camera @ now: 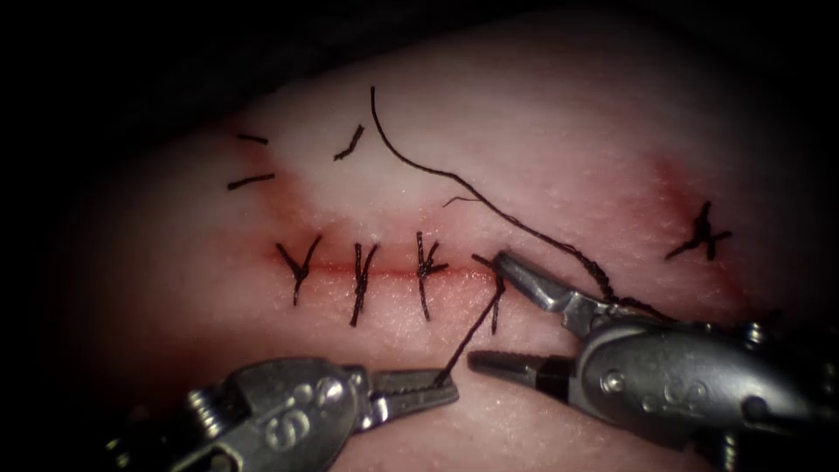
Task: Wound Closure
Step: Pull taut, then snip excess tail with blades on right end-effector
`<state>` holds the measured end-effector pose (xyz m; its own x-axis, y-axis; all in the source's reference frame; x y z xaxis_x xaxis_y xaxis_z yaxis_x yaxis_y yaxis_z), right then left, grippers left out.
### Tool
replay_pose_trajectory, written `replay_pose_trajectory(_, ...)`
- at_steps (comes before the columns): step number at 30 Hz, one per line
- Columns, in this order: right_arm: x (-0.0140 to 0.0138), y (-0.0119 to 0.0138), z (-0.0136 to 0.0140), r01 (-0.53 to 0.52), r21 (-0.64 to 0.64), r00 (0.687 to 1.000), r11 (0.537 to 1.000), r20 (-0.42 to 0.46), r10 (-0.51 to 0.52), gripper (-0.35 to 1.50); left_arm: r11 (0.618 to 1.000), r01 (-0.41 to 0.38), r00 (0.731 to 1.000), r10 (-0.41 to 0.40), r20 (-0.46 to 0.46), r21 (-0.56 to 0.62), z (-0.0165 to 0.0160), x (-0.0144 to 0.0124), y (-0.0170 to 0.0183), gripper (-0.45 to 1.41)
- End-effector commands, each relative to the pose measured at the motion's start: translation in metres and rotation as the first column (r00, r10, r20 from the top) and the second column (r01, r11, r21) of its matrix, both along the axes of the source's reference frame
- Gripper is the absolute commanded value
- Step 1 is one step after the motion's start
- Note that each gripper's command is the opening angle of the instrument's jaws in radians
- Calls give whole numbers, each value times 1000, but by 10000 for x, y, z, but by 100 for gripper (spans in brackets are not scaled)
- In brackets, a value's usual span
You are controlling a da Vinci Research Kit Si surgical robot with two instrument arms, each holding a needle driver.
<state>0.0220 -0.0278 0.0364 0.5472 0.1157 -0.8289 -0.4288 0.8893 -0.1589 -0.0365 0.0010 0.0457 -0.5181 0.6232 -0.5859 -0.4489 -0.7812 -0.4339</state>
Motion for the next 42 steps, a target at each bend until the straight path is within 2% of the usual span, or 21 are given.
replay_pose_trajectory(1,17,14,5,-4,-8,1000,1000,-9,4,129,1000,1,1000,-1,0,-5,2,-6,9,-45)
replay_pose_trajectory(9,26,25,26,-10,-17,1000,1000,-13,9,128,1000,0,1000,0,-5,-11,2,-10,6,-45)
replay_pose_trajectory(17,36,20,44,-4,-32,1000,999,-12,3,128,1000,-2,1000,2,-10,-17,0,-12,2,-45)
replay_pose_trajectory(29,43,17,46,5,-35,1000,999,-16,-5,126,1000,-9,1000,9,-7,-21,-7,-16,-1,-45)
replay_pose_trajectory(35,42,20,48,13,-47,1000,999,-9,-14,89,1000,-13,1000,12,-8,-26,-11,-18,-6,-45)
replay_pose_trajectory(36,42,20,49,15,-46,1000,999,-8,-15,62,1000,-12,1000,12,-9,-26,-11,-18,-6,-45)
replay_pose_trajectory(38,41,21,50,39,-26,999,999,3,-39,-35,999,-17,1000,17,-8,-29,-12,-18,-7,-45)
replay_pose_trajectory(42,45,20,55,53,3,998,999,44,-53,-35,999,-17,1000,17,-9,-29,-15,-17,-9,-45)
